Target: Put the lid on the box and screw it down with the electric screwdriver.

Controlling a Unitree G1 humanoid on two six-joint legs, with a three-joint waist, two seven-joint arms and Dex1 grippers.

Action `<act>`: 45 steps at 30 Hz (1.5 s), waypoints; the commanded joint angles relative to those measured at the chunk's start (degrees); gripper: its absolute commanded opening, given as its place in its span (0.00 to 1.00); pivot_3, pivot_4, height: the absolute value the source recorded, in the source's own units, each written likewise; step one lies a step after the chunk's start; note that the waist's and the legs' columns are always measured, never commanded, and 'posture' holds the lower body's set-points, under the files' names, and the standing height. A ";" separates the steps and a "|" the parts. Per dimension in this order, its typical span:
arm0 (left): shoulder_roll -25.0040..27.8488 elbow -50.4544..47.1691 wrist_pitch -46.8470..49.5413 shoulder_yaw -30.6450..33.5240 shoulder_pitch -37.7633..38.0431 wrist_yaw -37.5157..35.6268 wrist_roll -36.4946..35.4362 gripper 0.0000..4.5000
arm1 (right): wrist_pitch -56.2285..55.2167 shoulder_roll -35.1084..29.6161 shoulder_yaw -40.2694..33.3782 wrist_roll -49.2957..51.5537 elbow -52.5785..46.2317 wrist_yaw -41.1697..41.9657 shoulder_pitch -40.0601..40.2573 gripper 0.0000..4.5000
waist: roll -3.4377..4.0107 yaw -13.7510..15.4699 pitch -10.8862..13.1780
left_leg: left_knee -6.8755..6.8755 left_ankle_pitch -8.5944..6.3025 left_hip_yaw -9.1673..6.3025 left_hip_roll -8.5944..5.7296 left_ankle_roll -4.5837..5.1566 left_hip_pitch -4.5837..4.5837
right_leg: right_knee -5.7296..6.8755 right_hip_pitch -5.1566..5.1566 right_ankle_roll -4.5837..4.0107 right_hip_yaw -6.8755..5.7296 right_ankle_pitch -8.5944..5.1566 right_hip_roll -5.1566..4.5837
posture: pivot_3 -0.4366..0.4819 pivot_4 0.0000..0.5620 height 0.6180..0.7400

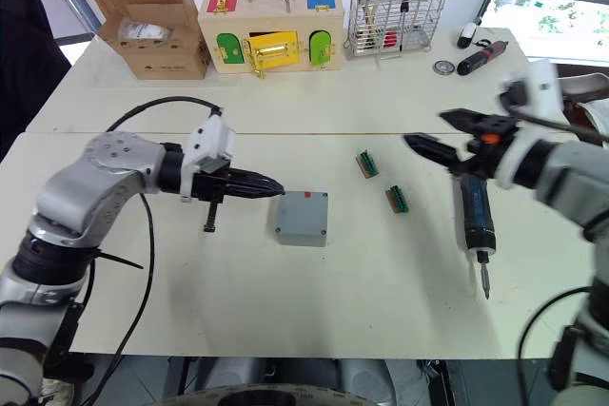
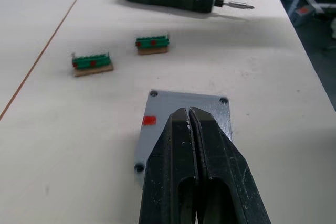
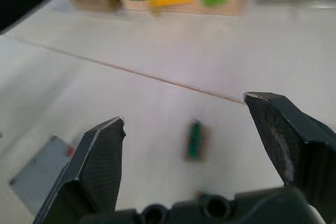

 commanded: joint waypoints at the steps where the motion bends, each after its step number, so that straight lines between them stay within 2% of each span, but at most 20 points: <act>1: -1.81 -2.47 -2.11 -1.10 -0.58 0.65 0.35 0.00 | 4.19 -9.52 -1.32 -0.35 3.71 4.51 1.80 0.96 | 0.00 -0.05 0.00 | 0.01 -0.02 0.01 0.02 0.03 -0.01 | 0.01 0.00 0.00 0.01 0.00 0.02 | 0.48 0.27 1.00; 4: -3.86 -3.23 -3.15 -2.22 0.59 1.89 0.76 0.00 | 11.27 -14.51 0.60 1.86 8.18 6.58 1.41 0.96 | 0.00 -0.41 0.00 | 0.01 -0.03 0.05 0.09 0.05 0.04 | 0.05 0.00 0.00 0.05 0.00 0.10 | 0.48 0.27 1.00; 8: -7.14 -3.74 -3.57 -3.25 2.27 4.97 1.28 0.00 | 21.02 -16.45 4.13 0.93 17.11 4.26 -2.75 0.96 | 0.01 -0.18 -0.01 | 0.02 -0.03 0.15 0.10 0.06 0.25 | 0.11 0.13 0.00 0.15 0.00 0.09 | 0.48 0.27 1.00; 14: -8.99 -5.60 -3.25 -3.82 4.93 7.53 1.13 0.00 | 22.10 -24.11 9.91 7.25 21.90 7.39 3.84 0.96 | 0.02 0.60 -0.01 | 0.02 -0.06 0.17 0.07 0.11 0.17 | 0.01 0.11 0.00 0.15 0.00 0.04 | 0.48 0.27 1.00; 18: -9.51 -6.21 -3.02 -3.70 5.94 9.04 1.22 0.00 | 22.10 -22.75 14.28 9.86 26.68 2.45 -0.55 0.96 | 0.03 0.62 -0.01 | 0.03 -0.07 0.20 0.08 0.11 0.27 | 0.04 0.15 0.00 0.18 0.00 0.06 | 0.48 0.27 1.00; 21: -9.53 -7.16 -2.10 -3.32 6.57 10.06 0.84 0.00 | 22.10 -24.05 19.65 9.71 28.80 1.29 -1.28 0.96 | 0.03 0.82 -0.01 | 0.03 -0.07 0.20 0.09 0.12 0.28 | 0.06 0.15 0.00 0.18 0.00 0.07 | 0.48 0.27 1.00; 30: -8.70 -8.36 -0.71 -3.27 7.32 11.66 0.74 0.00 | 22.10 -18.73 23.30 9.92 30.21 -3.70 -2.92 0.96 | 0.02 1.31 -0.01 | 0.04 -0.06 0.22 0.08 0.11 0.24 | 0.03 0.14 0.00 0.18 0.00 0.05 | 0.48 0.27 1.00; 40: -9.75 -8.92 0.57 -3.49 7.37 13.05 0.22 0.00 | 22.10 -15.55 32.13 6.84 30.95 -5.34 -7.99 0.96 | 0.04 1.31 -0.01 | 0.04 -0.06 0.20 0.08 0.11 0.21 | 0.03 0.10 0.00 0.17 0.00 0.06 | 0.48 0.27 1.00; 42: -9.76 -9.30 0.52 -3.51 8.12 13.32 0.30 0.00 | 22.10 -15.44 34.19 4.93 30.57 -4.71 -8.95 0.79 | 0.04 1.28 -0.01 | 0.04 -0.06 0.19 0.08 0.11 0.21 | 0.03 0.10 0.00 0.17 0.00 0.06 | 0.48 0.27 1.00; 45: -9.57 -9.55 0.69 -3.34 8.58 13.51 0.41 0.00 | 22.10 -15.38 37.39 2.64 29.52 -3.20 -9.87 0.63 | 0.04 1.32 -0.01 | 0.04 -0.06 0.18 0.08 0.11 0.21 | 0.03 0.09 0.00 0.16 0.00 0.06 | 0.48 0.27 1.00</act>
